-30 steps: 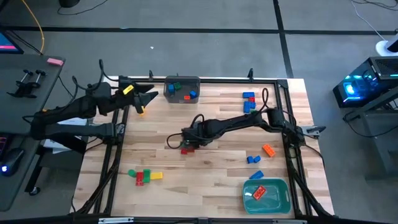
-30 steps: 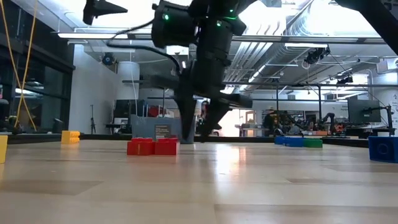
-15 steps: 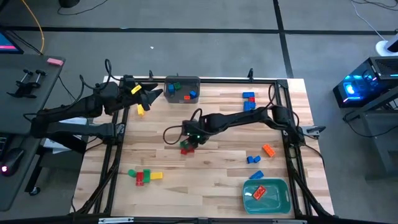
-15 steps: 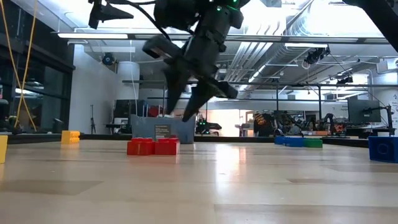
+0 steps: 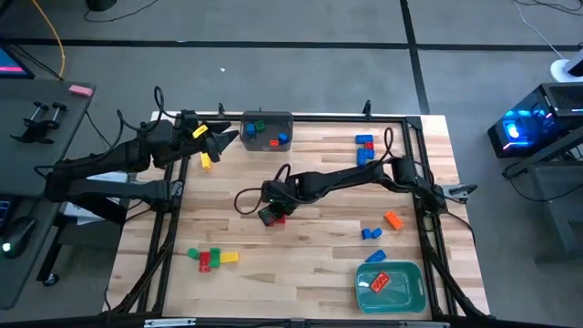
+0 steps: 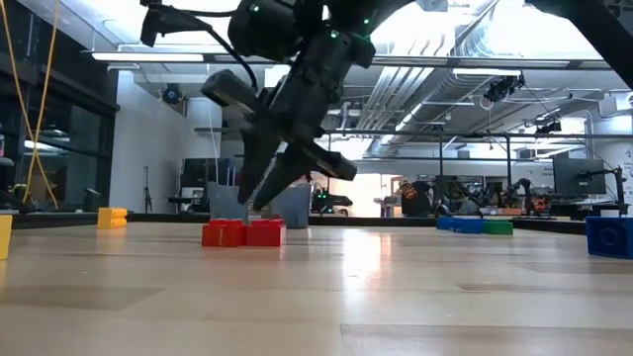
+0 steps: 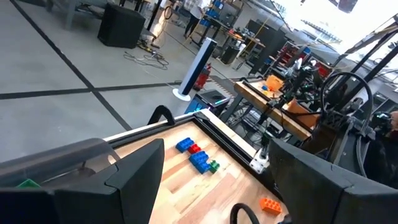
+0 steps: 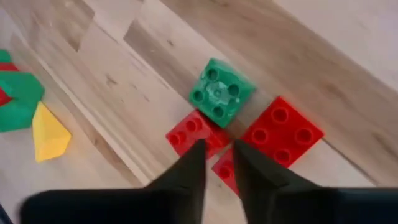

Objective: Sort blocks by size
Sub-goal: Put the red game piece into the green bin

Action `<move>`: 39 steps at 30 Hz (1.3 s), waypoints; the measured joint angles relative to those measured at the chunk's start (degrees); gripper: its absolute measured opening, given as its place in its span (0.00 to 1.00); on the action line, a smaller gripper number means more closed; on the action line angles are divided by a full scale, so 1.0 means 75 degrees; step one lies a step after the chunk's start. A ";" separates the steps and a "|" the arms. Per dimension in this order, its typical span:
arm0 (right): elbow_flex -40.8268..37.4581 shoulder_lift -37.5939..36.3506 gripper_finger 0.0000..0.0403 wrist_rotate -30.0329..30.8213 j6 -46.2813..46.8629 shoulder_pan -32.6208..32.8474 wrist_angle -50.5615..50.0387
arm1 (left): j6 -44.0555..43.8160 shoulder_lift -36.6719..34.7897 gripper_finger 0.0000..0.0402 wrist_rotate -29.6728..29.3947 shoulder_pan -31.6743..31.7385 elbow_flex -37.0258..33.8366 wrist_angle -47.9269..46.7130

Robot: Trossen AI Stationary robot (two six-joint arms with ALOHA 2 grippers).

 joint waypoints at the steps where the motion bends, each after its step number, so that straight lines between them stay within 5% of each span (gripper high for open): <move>1: 0.0000 0.0030 0.12 -0.0040 -0.0011 0.0000 0.0098 | 0.0000 0.0000 0.68 0.0000 0.0002 0.0000 -0.0006; 4: 0.0003 0.0131 0.02 -0.0060 -0.0190 0.0003 0.0149 | -0.0001 0.0000 0.68 0.0005 -0.0004 0.0000 -0.0012; 12: 0.0003 0.0139 0.01 0.0038 -0.0851 -0.0064 -0.0272 | -0.0086 0.0000 0.68 0.0047 -0.0009 0.0000 -0.0021; 28: -0.0026 -0.0423 0.00 0.0755 -0.3048 0.0026 -0.3224 | -0.0122 0.0000 0.68 0.0052 -0.0009 0.0000 -0.0020; 34: -0.0098 -0.1382 0.00 0.1309 -0.2731 0.0108 -0.4072 | -0.0122 0.0000 0.68 0.0058 -0.0009 0.0000 -0.0021; 39: -0.1639 -0.2300 0.00 0.0835 -0.1308 0.0306 -0.3339 | -0.0118 0.0000 0.68 0.0201 -0.0003 0.0000 -0.0020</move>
